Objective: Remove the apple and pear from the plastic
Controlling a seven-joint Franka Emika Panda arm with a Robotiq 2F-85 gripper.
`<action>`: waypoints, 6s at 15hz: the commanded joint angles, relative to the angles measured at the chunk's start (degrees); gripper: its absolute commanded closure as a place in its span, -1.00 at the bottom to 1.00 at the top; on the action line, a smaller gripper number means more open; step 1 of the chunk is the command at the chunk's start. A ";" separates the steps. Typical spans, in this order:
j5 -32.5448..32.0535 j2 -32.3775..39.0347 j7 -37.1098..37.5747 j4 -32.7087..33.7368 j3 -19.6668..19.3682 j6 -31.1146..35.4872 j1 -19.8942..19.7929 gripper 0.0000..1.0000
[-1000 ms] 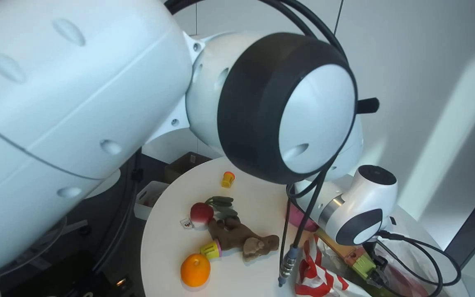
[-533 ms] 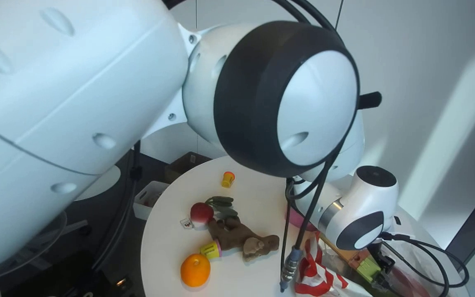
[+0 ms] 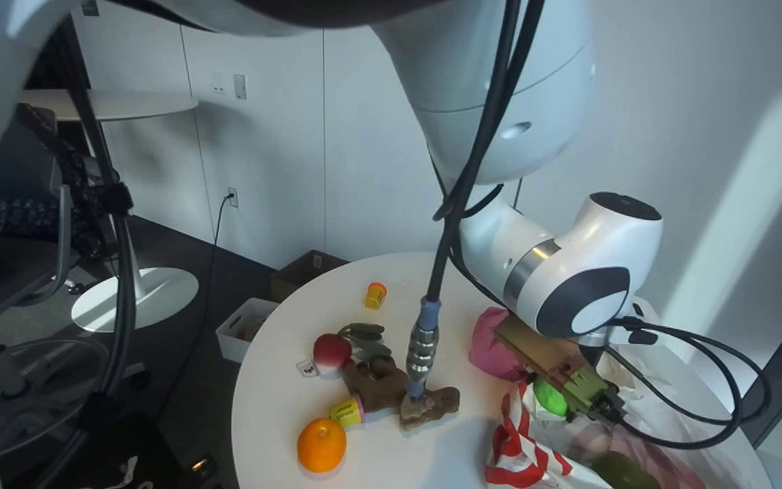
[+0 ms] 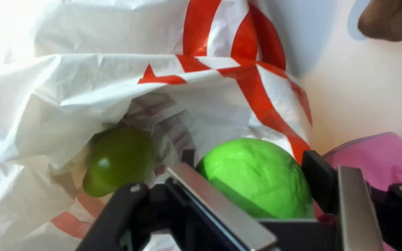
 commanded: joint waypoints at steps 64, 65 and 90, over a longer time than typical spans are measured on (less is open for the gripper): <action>-2.54 1.00 12.86 -10.29 -15.04 34.01 16.19 0.08; -3.08 -0.47 11.84 -11.47 -12.50 32.89 15.43 0.08; -5.10 -7.71 5.66 -18.75 -1.78 13.72 11.81 -1.00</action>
